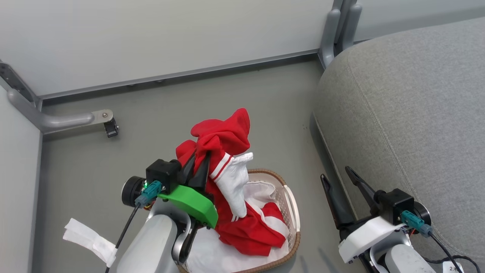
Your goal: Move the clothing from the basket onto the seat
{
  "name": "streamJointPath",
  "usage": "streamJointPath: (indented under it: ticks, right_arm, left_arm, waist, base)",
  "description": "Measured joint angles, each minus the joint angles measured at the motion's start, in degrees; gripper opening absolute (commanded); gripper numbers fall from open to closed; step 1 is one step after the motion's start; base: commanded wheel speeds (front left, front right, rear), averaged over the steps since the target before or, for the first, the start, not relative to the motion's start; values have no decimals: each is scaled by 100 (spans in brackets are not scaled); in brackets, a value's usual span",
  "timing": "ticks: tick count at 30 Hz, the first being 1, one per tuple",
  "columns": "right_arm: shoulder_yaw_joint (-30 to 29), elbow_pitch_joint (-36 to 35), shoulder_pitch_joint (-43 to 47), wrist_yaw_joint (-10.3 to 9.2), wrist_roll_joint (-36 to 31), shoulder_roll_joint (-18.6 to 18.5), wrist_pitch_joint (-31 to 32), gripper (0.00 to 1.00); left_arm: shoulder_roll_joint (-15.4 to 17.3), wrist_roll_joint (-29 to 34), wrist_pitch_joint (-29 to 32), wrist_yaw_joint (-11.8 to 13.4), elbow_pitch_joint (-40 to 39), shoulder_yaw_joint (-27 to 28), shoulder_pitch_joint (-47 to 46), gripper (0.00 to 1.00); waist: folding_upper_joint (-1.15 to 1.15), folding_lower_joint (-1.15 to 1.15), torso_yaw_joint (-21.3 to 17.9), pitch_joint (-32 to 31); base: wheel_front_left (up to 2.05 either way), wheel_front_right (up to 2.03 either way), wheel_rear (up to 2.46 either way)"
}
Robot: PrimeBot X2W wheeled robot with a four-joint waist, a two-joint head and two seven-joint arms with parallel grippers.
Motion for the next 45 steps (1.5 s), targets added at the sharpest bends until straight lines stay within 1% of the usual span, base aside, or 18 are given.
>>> streamJointPath:
  ticks: [5,7,10,13,18,21,25,30,38,39,40,41,45]
  right_arm:
    - [34,10,126,0,-22,5,-1,100]
    - [155,-41,155,0,-1,12,-1,100]
    - [602,-178,152,0,91,-46,-1,100]
    - [1065,-316,65,1,191,-189,0,100]
    - [1807,-545,-455,0,292,-347,-1,100]
    - [2131,-593,-803,1,274,-412,-1,100]
    - [2197,-437,-1090,1,68,-393,-1,100]
    - [2140,-196,-1225,0,-183,-172,-1,100]
    - [2119,610,-1282,0,-425,118,-1,100]
    - [2128,673,-1282,0,-424,151,-1,49]
    - [2132,754,-1282,0,-414,191,-1,14]
    - [2140,813,-1283,0,-379,219,-1,0]
    - [2090,938,-1282,0,-276,286,-1,0]
  left_arm:
    - [-10,-108,0,-1,-400,-101,7,0]
    - [-13,-155,0,0,-548,-151,6,0]
    - [-19,-215,-1,-1,-758,-208,5,0]
    - [-20,-265,0,0,-896,-397,4,0]
    - [-24,-419,0,0,-1080,-661,-7,0]
    - [-26,-491,-1,-1,-1087,-867,-11,0]
    - [-23,-589,0,0,-1040,-1095,-15,0]
    - [-21,-786,-10,1,-1095,-1347,-27,0]
    - [-21,-1180,-8,1,-1321,-1880,-63,0]
    - [-23,-1247,-9,1,-1345,-1906,-63,0]
    - [-22,-1325,-9,1,-1365,-1930,-63,0]
    - [-20,-1338,-8,5,-1369,-1952,-63,0]
    - [-19,-1361,-8,27,-1357,-1994,-63,0]
  waist:
    - [0,0,34,-235]
    - [0,0,54,-314]
    - [0,0,98,-382]
    - [0,0,147,-402]
    - [0,0,276,-378]
    - [0,0,350,-361]
    - [0,0,447,-357]
    - [0,0,569,-382]
    - [0,0,745,-441]
    - [0,0,766,-447]
    - [0,0,790,-455]
    - [0,0,812,-463]
    - [0,0,856,-495]
  base:
    - [0,0,0]
    - [0,0,0]
    - [0,0,0]
    - [0,0,0]
    - [0,0,0]
    - [0,0,0]
    - [0,0,0]
    - [0,0,0]
    - [0,0,0]
    - [0,0,0]
    - [0,0,0]
    - [0,0,0]
    - [0,0,0]
